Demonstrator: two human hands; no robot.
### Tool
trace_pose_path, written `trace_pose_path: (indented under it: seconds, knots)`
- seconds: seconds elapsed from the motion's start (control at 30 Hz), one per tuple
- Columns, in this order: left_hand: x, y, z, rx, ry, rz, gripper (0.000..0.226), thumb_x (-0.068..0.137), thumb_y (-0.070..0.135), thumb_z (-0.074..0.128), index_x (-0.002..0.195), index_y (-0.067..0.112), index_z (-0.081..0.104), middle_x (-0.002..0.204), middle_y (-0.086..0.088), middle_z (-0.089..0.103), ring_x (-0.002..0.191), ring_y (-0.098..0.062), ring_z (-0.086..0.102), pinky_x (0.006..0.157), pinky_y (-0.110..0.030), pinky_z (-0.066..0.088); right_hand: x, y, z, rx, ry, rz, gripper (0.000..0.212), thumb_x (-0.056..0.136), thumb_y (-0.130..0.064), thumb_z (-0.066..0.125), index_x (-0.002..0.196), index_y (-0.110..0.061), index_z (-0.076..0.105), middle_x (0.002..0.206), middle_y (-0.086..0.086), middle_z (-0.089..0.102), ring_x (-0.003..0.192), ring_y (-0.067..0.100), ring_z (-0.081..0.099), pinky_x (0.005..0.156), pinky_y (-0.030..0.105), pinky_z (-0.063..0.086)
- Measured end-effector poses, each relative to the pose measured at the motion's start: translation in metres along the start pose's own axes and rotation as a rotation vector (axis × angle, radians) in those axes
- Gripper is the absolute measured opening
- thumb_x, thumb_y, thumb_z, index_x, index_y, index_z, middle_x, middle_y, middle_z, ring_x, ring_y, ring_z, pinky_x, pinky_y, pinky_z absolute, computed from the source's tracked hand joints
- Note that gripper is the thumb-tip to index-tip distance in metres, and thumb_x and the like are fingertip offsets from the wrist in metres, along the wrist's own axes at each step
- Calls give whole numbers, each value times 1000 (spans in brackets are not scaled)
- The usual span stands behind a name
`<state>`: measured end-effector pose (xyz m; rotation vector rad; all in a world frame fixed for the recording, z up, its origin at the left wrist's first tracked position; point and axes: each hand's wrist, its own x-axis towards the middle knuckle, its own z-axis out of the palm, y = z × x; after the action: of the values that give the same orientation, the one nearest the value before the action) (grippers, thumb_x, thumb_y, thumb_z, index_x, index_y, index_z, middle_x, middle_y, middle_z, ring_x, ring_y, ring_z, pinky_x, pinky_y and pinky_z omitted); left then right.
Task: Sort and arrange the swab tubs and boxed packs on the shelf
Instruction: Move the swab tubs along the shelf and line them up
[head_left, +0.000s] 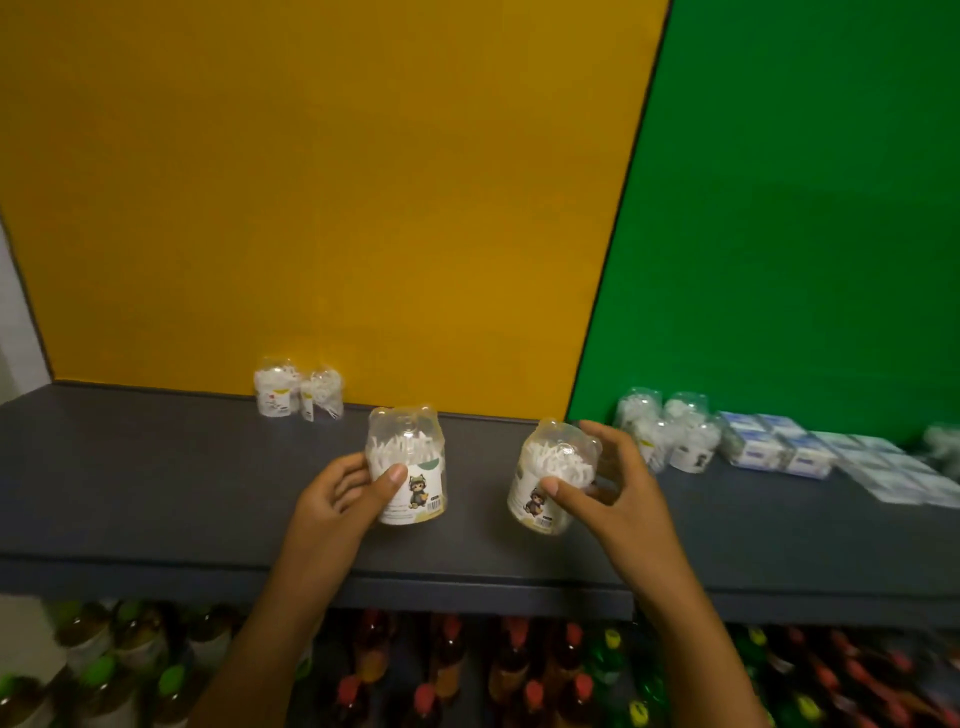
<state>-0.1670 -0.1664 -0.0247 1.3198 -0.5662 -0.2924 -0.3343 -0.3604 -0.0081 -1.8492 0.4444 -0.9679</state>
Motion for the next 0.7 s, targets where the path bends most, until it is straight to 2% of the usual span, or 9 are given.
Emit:
trace_pose_path:
  seconds: [0.07, 0.2, 0.43, 0.53, 0.7]
  knots:
    - [-11, -2, 24, -10, -31, -5, 26, 83, 20, 69, 108, 13, 65, 99, 0, 73, 90, -9, 70, 70, -14, 54, -11, 3, -27, -17, 27, 19, 59, 73, -24, 84, 123, -35, 53, 123, -11, 60, 100, -3, 62, 79, 18, 55]
    - [-20, -1, 72, -26, -102, -2, 25, 83, 18, 69, 107, 12, 65, 100, -1, 73, 91, -8, 69, 71, -13, 53, -22, 6, -78, -55, 80, 44, 59, 72, -29, 83, 122, -38, 52, 125, -11, 60, 107, 5, 62, 85, 26, 56]
    - [-12, 0, 142, -18, -203, 34, 28, 83, 15, 68, 111, 12, 63, 102, 1, 72, 89, -4, 69, 70, -11, 52, -18, 21, -140, -101, 163, 57, 59, 74, -22, 83, 123, -34, 52, 123, -14, 60, 104, -6, 60, 78, 16, 54]
    - [-1, -8, 169, -8, -225, 48, 31, 83, 14, 68, 114, 12, 61, 104, 1, 71, 91, -5, 68, 69, -10, 51, -8, 35, -160, -130, 170, 62, 60, 75, -22, 83, 123, -36, 51, 124, -17, 58, 106, -5, 59, 82, 18, 54]
    - [26, -28, 213, -8, -268, 38, 36, 82, 17, 69, 116, 13, 61, 106, 1, 71, 91, -5, 68, 69, -11, 51, 20, 59, -192, -155, 181, 58, 58, 75, -21, 83, 122, -34, 52, 124, -15, 59, 103, -9, 59, 78, 13, 53]
